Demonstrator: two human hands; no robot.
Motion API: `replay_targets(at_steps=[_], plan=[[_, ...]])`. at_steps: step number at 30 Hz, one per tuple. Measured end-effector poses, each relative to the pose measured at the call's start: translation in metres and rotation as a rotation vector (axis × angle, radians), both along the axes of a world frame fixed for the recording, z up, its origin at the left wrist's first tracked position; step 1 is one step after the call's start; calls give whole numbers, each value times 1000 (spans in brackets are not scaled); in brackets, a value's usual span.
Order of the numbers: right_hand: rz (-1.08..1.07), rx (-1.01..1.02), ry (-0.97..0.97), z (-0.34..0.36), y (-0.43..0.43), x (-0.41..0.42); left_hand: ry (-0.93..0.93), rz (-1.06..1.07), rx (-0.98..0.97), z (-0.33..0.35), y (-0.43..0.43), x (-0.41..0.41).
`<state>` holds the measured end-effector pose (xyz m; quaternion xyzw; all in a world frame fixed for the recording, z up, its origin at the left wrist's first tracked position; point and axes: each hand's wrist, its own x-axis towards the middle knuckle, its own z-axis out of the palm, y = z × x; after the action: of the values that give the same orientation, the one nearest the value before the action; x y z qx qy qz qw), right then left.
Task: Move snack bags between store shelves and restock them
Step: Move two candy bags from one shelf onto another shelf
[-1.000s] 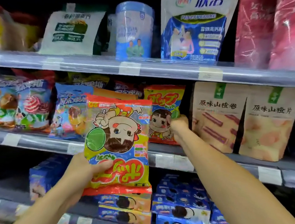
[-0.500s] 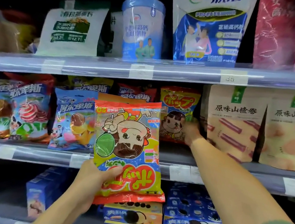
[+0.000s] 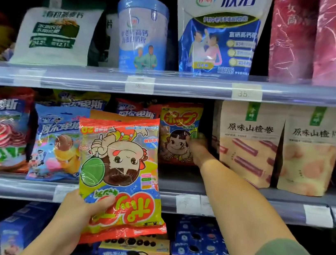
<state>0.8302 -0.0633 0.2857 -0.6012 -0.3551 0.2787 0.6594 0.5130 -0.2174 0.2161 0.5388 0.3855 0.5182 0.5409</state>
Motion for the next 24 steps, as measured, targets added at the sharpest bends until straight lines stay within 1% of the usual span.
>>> replay_targets(at_steps=[7, 11, 16, 19, 22, 24], plan=[[-13, -41, -33, -6, -4, 0, -12, 20, -10, -2, 2, -1], [-27, -42, -89, -7, -8, 2, -26, 7, -9, 1, 2, 4], [-20, -26, -106, -4, -15, 2, -34, 4, -19, 3, -1, 10], [-27, -41, -222, -5, -23, 0, -40, -3, -15, 6, -4, 13], [-74, -96, -442, -3, -44, -9, -51, -18, 4, 12, -9, 15], [-80, -91, -553, -2, -65, -18, -66, -15, 31, 18, -10, 16]])
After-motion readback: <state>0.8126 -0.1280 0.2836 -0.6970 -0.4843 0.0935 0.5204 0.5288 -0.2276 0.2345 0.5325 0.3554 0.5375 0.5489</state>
